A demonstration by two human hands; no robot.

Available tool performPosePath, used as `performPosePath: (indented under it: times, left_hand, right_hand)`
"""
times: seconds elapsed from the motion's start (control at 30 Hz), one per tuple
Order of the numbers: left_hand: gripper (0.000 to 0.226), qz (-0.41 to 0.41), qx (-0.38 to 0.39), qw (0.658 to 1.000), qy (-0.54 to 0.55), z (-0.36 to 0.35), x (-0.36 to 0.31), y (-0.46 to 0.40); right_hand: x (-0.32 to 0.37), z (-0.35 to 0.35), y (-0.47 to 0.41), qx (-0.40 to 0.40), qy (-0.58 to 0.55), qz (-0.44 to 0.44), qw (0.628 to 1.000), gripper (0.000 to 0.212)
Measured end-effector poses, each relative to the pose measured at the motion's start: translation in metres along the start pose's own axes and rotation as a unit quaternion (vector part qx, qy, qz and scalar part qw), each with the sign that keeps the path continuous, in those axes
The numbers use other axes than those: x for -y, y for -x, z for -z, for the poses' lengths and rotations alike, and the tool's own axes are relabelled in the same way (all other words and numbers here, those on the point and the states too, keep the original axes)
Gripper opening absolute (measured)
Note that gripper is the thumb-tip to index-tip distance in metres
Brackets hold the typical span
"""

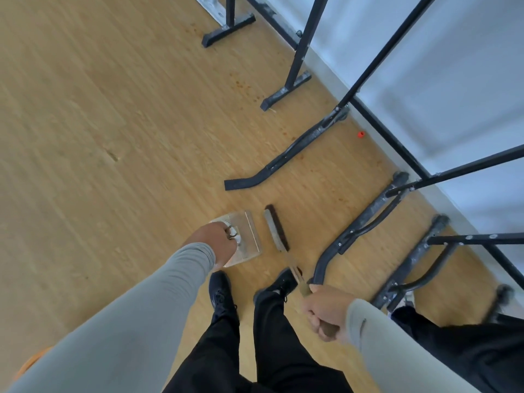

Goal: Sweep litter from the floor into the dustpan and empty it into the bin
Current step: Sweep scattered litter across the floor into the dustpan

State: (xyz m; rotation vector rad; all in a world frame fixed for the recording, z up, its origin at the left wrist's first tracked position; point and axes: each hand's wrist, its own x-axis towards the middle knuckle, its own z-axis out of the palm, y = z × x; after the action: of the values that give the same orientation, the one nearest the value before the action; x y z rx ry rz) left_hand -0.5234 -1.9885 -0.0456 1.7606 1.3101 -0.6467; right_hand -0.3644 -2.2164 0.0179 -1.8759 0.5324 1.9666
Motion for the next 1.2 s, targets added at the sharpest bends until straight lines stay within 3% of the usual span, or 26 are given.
performPosePath:
  times: [0.03, 0.13, 0.2, 0.3, 0.4, 0.5, 0.63, 0.8, 0.9, 0.97, 1.07, 1.2]
  left_hand:
    - [0.025, -0.004, 0.003, 1.000, -0.005, 0.001, 0.004, 0.001]
    - [0.034, -0.006, 0.000, 1.000, -0.010, 0.007, 0.020, 0.008]
    - [0.034, 0.005, -0.013, 1.000, 0.025, 0.015, 0.035, 0.016]
    - [0.026, 0.032, -0.058, 0.991, 0.119, 0.032, 0.061, 0.031]
    - [0.024, 0.064, -0.106, 0.966, 0.225, 0.043, 0.091, 0.048]
    - [0.017, 0.087, -0.141, 0.933, 0.318, 0.055, 0.113, 0.066]
    - [0.014, 0.097, -0.185, 0.893, 0.399, 0.075, 0.132, 0.087]
    - [0.019, 0.106, -0.224, 0.880, 0.405, 0.098, 0.145, 0.111]
    - [0.017, 0.113, -0.250, 0.871, 0.408, 0.113, 0.144, 0.121]
    - [0.016, 0.118, -0.265, 0.864, 0.411, 0.122, 0.141, 0.123]
    - [0.015, 0.128, -0.282, 0.853, 0.420, 0.132, 0.133, 0.123]
    - [0.017, 0.141, -0.301, 0.860, 0.388, 0.147, 0.109, 0.124]
  right_hand:
    - [0.003, 0.007, 0.011, 0.018, 0.027, 0.007, 0.999, 0.053]
    - [0.007, 0.047, 0.055, -0.014, -0.050, 0.042, 0.998, 0.028]
    - [0.015, 0.061, 0.084, -0.022, -0.061, 0.041, 0.997, 0.026]
    - [0.025, 0.049, 0.110, -0.045, 0.039, 0.025, 0.998, 0.012]
    - [0.039, 0.020, 0.112, -0.087, 0.173, 0.045, 0.980, 0.020]
    - [0.062, -0.011, 0.112, -0.111, 0.214, 0.083, 0.967, 0.024]
    - [0.092, -0.040, 0.114, -0.089, 0.190, 0.157, 0.965, 0.025]
    - [0.137, -0.056, 0.141, 0.009, 0.145, 0.247, 0.958, 0.017]
    - [0.162, -0.047, 0.170, 0.031, 0.171, 0.308, 0.935, 0.018]
    - [0.170, -0.026, 0.187, 0.032, 0.248, 0.332, 0.910, 0.026]
    - [0.162, -0.004, 0.183, -0.017, 0.389, 0.300, 0.871, 0.025]
    - [0.178, -0.028, 0.123, -0.129, 0.469, 0.290, 0.824, 0.024]
